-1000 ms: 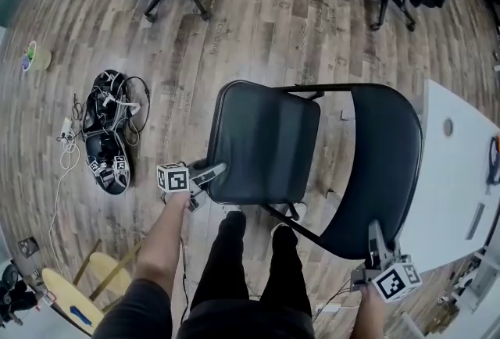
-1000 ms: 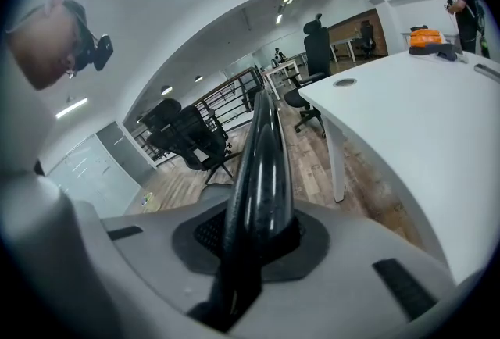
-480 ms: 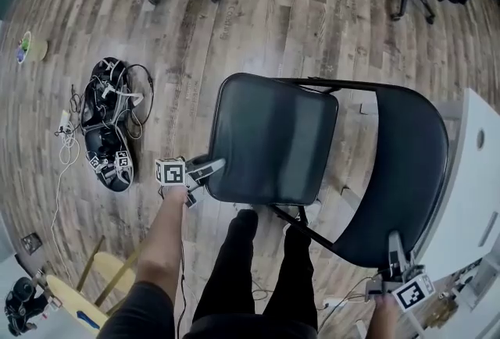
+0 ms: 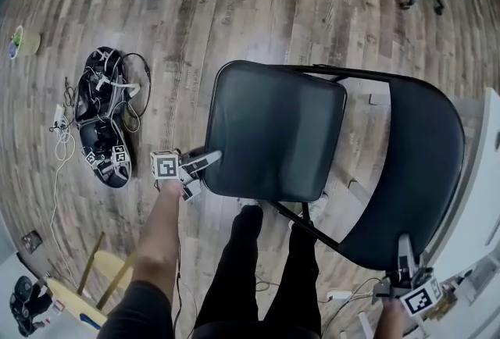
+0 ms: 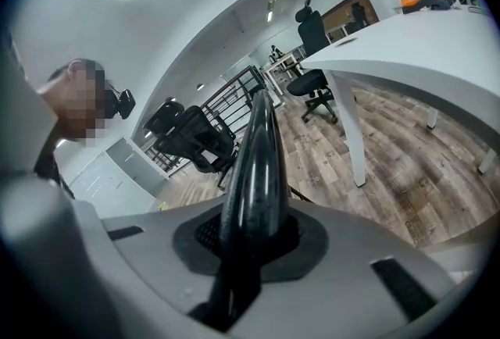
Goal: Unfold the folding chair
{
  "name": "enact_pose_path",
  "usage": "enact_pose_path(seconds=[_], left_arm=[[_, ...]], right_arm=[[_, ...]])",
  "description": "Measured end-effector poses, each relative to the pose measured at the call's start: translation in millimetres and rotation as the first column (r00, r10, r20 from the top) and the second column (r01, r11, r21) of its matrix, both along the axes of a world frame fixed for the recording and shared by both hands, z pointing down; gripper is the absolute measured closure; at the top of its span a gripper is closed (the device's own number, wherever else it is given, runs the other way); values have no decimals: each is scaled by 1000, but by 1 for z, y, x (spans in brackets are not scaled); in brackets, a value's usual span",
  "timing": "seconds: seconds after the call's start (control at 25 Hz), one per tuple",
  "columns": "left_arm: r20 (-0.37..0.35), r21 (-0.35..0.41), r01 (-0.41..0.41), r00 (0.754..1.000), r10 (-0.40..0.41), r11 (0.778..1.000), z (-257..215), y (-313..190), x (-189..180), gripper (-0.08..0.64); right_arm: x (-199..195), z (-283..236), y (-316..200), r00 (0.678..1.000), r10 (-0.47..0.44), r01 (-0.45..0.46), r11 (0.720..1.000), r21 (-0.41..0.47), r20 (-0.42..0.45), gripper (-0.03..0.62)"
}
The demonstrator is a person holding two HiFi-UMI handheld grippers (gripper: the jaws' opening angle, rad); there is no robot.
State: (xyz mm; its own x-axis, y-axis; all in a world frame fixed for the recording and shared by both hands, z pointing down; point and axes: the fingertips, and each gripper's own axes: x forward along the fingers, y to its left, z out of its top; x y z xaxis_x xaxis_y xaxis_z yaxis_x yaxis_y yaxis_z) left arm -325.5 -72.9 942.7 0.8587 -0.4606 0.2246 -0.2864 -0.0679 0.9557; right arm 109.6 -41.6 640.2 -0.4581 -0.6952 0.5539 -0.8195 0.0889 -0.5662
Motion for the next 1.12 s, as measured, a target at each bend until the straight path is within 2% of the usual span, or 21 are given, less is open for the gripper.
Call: enact_pose_path(seconds=[0.48, 0.64, 0.84, 0.96, 1.12], left_arm=[[-27, -32, 2, 1000, -3, 999, 35, 4, -32, 325], [-71, -89, 29, 997, -35, 996, 46, 13, -36, 325], [-59, -41, 24, 998, -26, 999, 50, 9, -40, 319], [-15, -8, 19, 1000, -19, 1000, 47, 6, -47, 312], [166, 33, -17, 986, 11, 999, 41, 7, -68, 288]], right_arm=[[-54, -2, 0, 999, -29, 30, 999, 22, -33, 523], [-68, -1, 1, 998, -35, 36, 999, 23, -43, 520], [-73, 1, 1, 999, 6, -5, 999, 46, -34, 520], [-76, 0, 1, 996, 1, 6, 997, 81, -86, 515], [-69, -16, 3, 978, 15, 15, 990, 140, -208, 385]])
